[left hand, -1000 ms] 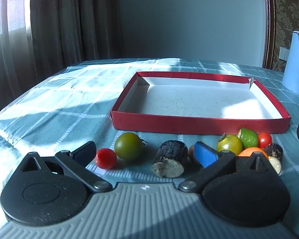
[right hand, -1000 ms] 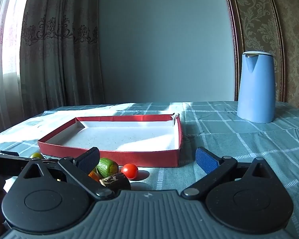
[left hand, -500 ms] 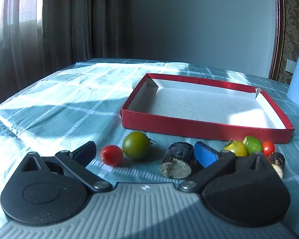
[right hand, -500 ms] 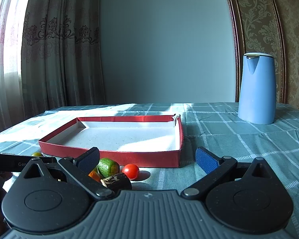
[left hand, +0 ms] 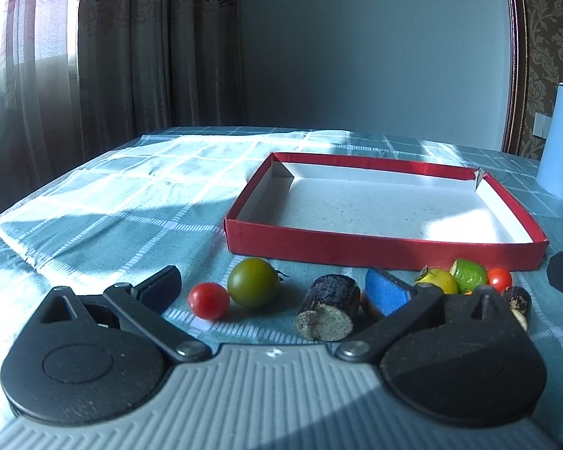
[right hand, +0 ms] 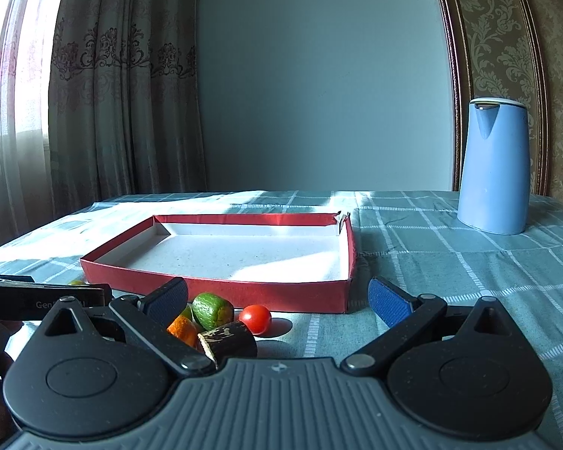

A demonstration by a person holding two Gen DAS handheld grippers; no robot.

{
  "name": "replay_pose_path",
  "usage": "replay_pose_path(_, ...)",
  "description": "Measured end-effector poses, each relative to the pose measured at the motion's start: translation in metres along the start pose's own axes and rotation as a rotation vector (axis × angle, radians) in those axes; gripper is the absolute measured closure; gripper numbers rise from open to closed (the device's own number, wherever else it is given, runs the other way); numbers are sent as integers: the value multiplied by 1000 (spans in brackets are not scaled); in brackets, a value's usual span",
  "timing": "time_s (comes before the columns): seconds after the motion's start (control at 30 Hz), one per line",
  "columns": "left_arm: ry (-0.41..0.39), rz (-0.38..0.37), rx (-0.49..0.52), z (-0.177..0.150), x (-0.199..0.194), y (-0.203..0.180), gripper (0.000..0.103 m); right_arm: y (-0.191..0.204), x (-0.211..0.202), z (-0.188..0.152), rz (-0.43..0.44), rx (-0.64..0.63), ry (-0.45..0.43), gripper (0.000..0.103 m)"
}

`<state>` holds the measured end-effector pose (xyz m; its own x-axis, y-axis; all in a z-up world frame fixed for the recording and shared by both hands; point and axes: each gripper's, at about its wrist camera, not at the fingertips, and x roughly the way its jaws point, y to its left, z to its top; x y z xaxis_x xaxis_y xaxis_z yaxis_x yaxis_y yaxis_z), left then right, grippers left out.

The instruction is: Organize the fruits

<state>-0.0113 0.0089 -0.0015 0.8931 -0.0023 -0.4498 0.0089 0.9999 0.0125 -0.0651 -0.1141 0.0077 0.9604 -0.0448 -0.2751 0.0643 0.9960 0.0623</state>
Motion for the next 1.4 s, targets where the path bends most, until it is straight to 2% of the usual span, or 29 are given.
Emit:
replay_pose_path(0.27, 16, 20, -7, -1, 3, 1, 0, 3, 0, 0, -5, -15, -4, 0)
replay_pose_path(1.4, 16, 27, -41, -2, 2, 6, 0, 6, -4, 0, -2, -40, -29, 0)
